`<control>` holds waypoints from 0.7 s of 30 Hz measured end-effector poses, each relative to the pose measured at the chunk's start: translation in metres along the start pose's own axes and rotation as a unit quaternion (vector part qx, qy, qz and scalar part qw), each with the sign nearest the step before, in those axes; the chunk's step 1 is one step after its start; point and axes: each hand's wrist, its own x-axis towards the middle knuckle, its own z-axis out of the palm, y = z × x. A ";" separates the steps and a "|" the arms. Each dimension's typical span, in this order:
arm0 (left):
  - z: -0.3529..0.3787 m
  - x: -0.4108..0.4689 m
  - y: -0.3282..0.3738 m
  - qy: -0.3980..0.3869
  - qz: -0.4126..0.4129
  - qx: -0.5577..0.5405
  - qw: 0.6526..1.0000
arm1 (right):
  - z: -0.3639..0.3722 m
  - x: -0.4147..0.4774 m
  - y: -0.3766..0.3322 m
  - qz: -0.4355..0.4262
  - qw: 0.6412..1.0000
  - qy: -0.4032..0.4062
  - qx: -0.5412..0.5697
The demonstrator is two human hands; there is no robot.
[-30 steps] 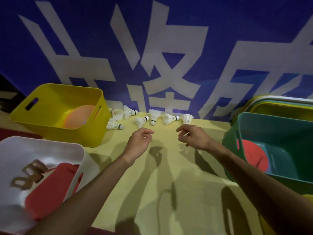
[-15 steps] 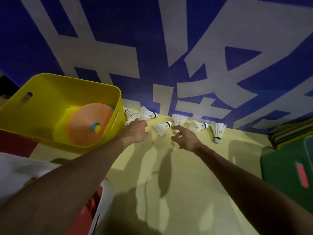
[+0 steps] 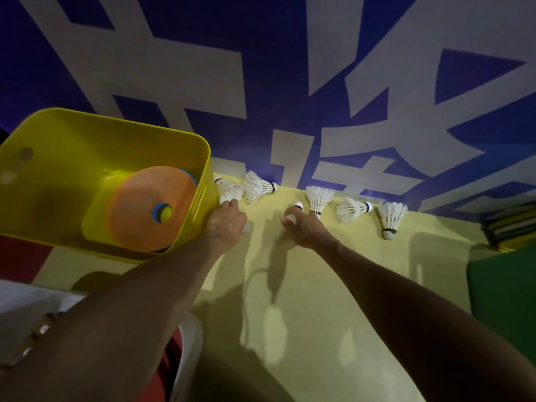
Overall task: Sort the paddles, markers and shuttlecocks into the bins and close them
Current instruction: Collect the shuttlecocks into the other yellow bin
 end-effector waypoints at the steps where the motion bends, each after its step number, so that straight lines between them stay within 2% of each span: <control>1: 0.001 -0.001 0.000 0.001 0.007 0.011 1.000 | 0.001 -0.003 0.003 0.009 1.000 0.009 -0.001; 4: 0.000 -0.004 0.004 0.001 0.018 0.017 1.000 | 0.004 -0.022 0.017 0.032 0.999 0.023 -0.028; 6: -0.002 -0.007 0.011 -0.012 -0.002 -0.015 1.000 | 0.005 -0.038 0.027 0.013 0.998 0.052 -0.015; 9: -0.001 -0.014 0.023 -0.055 -0.046 -0.135 0.988 | 0.005 -0.062 0.033 -0.049 0.975 0.126 0.177; 12: -0.011 -0.034 0.036 -0.065 -0.098 -0.308 0.944 | -0.004 -0.090 0.030 -0.027 0.938 0.150 0.312; 14: -0.026 -0.052 0.048 -0.061 -0.142 -0.423 0.893 | -0.013 -0.108 0.033 0.021 0.917 0.137 0.375; 16: -0.040 -0.070 0.064 -0.042 -0.181 -0.531 0.827 | -0.026 -0.126 0.038 0.046 0.916 0.116 0.380; 20: -0.057 -0.103 0.107 0.005 -0.228 -0.730 0.644 | -0.048 -0.167 0.057 0.060 0.922 0.128 0.361; 21: -0.061 -0.112 0.119 0.010 -0.222 -0.757 0.614 | -0.053 -0.179 0.061 0.061 0.915 0.139 0.373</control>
